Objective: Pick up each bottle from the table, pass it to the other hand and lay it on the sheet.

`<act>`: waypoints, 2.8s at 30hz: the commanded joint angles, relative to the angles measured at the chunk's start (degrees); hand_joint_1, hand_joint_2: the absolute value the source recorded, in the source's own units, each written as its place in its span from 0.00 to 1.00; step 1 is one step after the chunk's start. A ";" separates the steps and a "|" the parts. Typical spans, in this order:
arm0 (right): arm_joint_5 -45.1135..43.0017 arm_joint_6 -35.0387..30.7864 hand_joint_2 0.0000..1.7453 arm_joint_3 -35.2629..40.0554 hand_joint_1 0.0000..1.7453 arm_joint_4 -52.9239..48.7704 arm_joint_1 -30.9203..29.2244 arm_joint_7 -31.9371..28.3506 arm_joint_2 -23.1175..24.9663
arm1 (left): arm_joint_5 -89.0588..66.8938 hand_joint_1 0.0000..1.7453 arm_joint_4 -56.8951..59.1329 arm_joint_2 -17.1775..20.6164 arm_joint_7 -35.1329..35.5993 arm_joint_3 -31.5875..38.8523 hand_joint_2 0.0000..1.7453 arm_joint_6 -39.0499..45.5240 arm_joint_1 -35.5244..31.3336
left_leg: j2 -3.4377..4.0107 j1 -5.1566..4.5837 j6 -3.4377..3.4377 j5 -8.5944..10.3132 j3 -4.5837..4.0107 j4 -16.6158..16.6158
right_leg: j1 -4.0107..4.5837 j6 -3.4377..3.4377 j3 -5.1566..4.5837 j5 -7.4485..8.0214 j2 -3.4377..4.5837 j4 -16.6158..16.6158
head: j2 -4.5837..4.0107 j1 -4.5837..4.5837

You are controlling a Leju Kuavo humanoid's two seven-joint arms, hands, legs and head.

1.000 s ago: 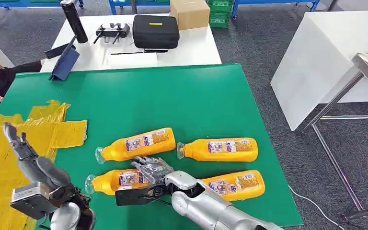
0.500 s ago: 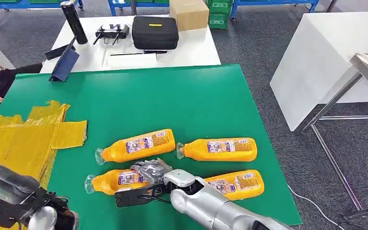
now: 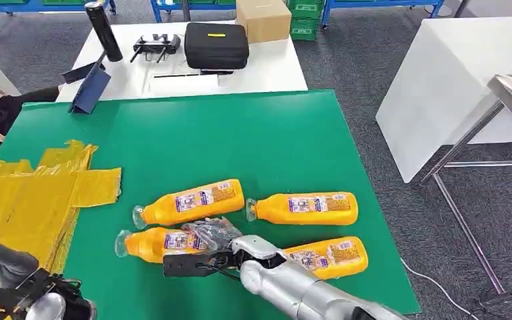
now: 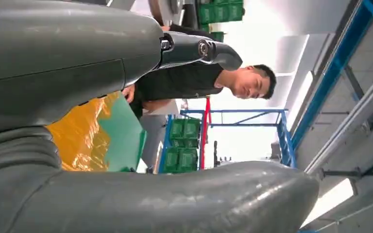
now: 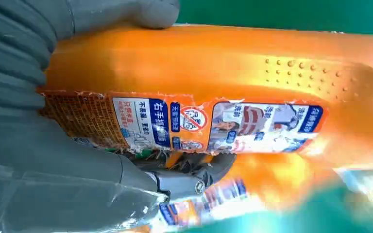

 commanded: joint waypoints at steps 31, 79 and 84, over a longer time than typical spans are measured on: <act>-6.89 -8.40 1.00 -23.05 1.00 -40.13 25.59 -17.74 -8.00 | 25.73 0.00 2.74 5.36 3.63 -16.04 0.00 -45.12 6.43 | -0.21 -0.07 -0.11 0.19 -1.06 0.00 | -0.02 -0.08 -0.74 0.15 -0.14 0.01 | 0.00 -0.05; 3.18 3.24 1.00 -6.17 1.00 -30.91 13.00 -12.82 -5.31 | 16.95 0.00 6.59 9.83 6.47 -25.11 1.00 -57.68 4.73 | -0.04 -0.04 -0.14 0.15 -1.07 0.03 | 0.00 -0.10 -0.79 0.16 0.05 0.04 | 0.00 -0.05; 4.03 4.54 1.00 -0.60 1.00 -27.96 10.23 -12.44 -3.68 | 16.46 0.00 8.59 10.20 7.28 -25.17 1.00 -57.49 3.83 | -0.10 -0.05 -0.10 0.22 -1.15 -0.02 | -0.02 -0.08 -0.86 0.20 -0.01 0.00 | 0.00 -0.02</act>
